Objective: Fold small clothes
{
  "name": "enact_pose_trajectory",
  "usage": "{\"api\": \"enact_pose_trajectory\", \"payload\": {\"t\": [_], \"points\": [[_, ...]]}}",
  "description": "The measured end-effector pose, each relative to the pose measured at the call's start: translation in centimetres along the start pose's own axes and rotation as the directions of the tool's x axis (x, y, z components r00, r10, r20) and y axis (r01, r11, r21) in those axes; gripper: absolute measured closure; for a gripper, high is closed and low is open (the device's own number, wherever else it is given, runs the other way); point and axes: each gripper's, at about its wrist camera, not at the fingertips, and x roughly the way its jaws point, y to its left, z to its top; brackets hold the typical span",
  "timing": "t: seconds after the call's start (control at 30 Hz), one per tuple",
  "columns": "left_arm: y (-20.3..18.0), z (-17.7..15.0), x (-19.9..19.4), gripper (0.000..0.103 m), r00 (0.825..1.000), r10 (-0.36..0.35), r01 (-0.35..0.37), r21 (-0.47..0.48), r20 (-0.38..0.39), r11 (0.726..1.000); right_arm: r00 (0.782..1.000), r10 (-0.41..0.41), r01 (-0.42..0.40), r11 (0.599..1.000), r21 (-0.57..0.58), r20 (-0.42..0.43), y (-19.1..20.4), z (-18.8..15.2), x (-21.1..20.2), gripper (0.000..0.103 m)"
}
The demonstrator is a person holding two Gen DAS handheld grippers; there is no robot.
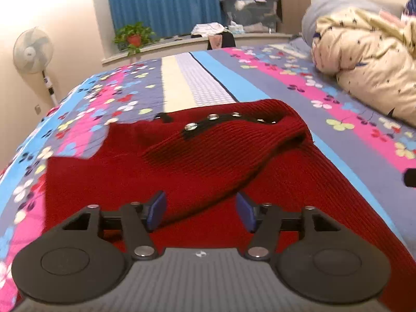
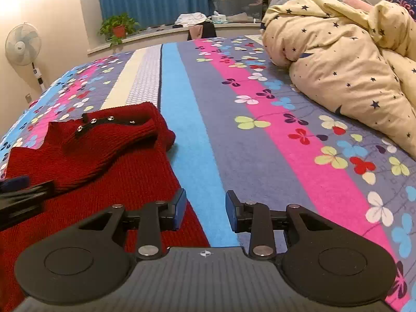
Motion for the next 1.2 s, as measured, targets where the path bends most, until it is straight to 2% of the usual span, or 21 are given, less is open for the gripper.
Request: {"api": "enact_pose_trajectory", "payload": {"t": [0.07, 0.23, 0.27, 0.3, 0.33, 0.37, 0.4, 0.47, 0.6, 0.67, 0.7, 0.77, 0.8, 0.83, 0.87, 0.9, 0.97, 1.07, 1.1, 1.13, 1.2], "points": [[-1.8, 0.8, 2.3, 0.022, 1.0, 0.004, -0.004, 0.024, -0.002, 1.0, 1.0, 0.003, -0.003, 1.0, -0.001, 0.0, 0.0, 0.1, 0.1, 0.066], [-5.9, 2.4, 7.5, 0.022, 0.999, 0.036, -0.031, 0.144, -0.03, 0.989, 1.0, -0.001, 0.001, 1.0, 0.012, -0.03, -0.6, 0.2, 1.0, 0.059], [-6.2, 2.5, 8.2, 0.033, 0.999, 0.038, -0.032, 0.171, -0.034, 0.985, 0.999, -0.004, 0.004, 1.0, 0.011, -0.039, -0.7, 0.1, 1.3, 0.059], [-6.2, 2.7, 8.8, 0.065, 0.998, 0.045, -0.037, 0.2, -0.037, 0.979, 0.999, -0.006, 0.007, 1.0, 0.009, -0.047, -0.8, 0.1, 1.5, 0.059], [-5.7, 3.0, 9.2, 0.081, 0.998, 0.047, -0.035, 0.222, -0.05, 0.975, 0.998, -0.009, 0.01, 1.0, 0.008, -0.055, -0.9, 0.0, 1.8, 0.059], [-4.7, 3.4, 9.1, 0.089, 0.998, 0.042, -0.03, 0.218, -0.051, 0.976, 0.998, -0.012, 0.013, 1.0, 0.006, -0.061, -0.8, 0.0, 2.0, 0.059], [-3.0, 3.8, 8.3, 0.09, 0.999, 0.038, -0.033, 0.203, -0.021, 0.979, 0.998, -0.014, 0.014, 1.0, 0.004, -0.067, -0.8, -0.1, 2.2, 0.059], [0.7, 4.2, 6.3, 0.091, 0.995, 0.095, -0.101, 0.19, 0.04, 0.977, 0.997, -0.007, 0.007, 1.0, -0.002, -0.072, -0.4, -0.1, 2.4, 0.059], [14.7, 3.4, 1.5, 0.091, 0.969, 0.245, -0.246, 0.014, 0.044, 0.969, 0.997, 0.022, -0.024, 0.999, -0.029, -0.074, 0.3, 0.0, 2.3, 0.059], [23.2, 1.7, -0.8, 0.091, 0.928, 0.373, -0.372, -0.076, 0.002, 0.925, 0.997, 0.033, -0.035, 0.999, -0.033, -0.064, 0.5, 0.1, 2.0, 0.059], [27.2, 0.6, -1.9, 0.091, 0.896, 0.443, -0.443, -0.115, -0.029, 0.889, 0.998, 0.035, -0.037, 0.999, -0.038, -0.061, 0.6, 0.1, 1.9, 0.059], [35.1, -1.8, -4.0, 0.087, 0.795, 0.594, -0.607, -0.185, -0.125, 0.773, 0.997, 0.035, -0.038, 0.998, -0.04, -0.066, 0.7, 0.0, 1.9, 0.059], [38.3, -3.0, -4.8, 0.083, 0.724, 0.667, -0.69, -0.193, -0.178, 0.697, 0.997, 0.033, -0.036, 0.998, -0.042, -0.073, 0.8, -0.1, 2.0, 0.059], [41.1, -4.2, -5.6, 0.076, 0.633, 0.736, -0.774, -0.19, -0.238, 0.604, 0.996, 0.031, -0.035, 0.998, -0.044, -0.079, 1.0, -0.2, 2.2, 0.059], [42.9, -5.1, -6.4, 0.064, 0.582, 0.76, -0.813, -0.205, -0.289, 0.544, 0.996, 0.028, -0.032, 0.998, -0.048, -0.082, 1.1, -0.3, 2.3, 0.059], [44.0, -5.8, -7.4, 0.062, 0.578, 0.752, -0.816, -0.258, -0.317, 0.518, 0.996, 0.026, -0.031, 0.998, -0.053, -0.086, 1.2, -0.4, 2.4, 0.059], [43.3, -6.5, -9.2, 0.057, 0.676, 0.685, -0.731, -0.366, -0.273, 0.576, 0.996, 0.028, -0.033, 0.998, -0.058, -0.088, 1.4, -0.5, 2.6, 0.059], [37.9, -7.1, -10.0, 0.042, 0.802, 0.57, -0.588, -0.404, -0.179, 0.701, 0.997, 0.034, -0.038, 0.998, -0.057, -0.073, 1.5, -0.6, 2.8, 0.059], [35.6, -7.5, -9.9, 0.038, 0.859, 0.49, -0.5, -0.441, -0.145, 0.746, 0.997, 0.039, -0.043, 0.998, -0.055, -0.064, 1.5, -0.7, 2.8, 0.059], [33.4, -7.6, -9.4, 0.038, 0.904, 0.41, -0.416, -0.463, -0.119, 0.782, 0.997, 0.046, -0.049, 0.997, -0.052, -0.055, 1.5, -0.7, 2.8, 0.059], [29.0, -8.5, -7.6, 0.038, 0.967, 0.244, -0.251, -0.464, -0.077, 0.85, 0.998, 0.063, -0.065, 0.997, -0.046, -0.03, 1.5, -0.8, 2.6, 0.059]]}}
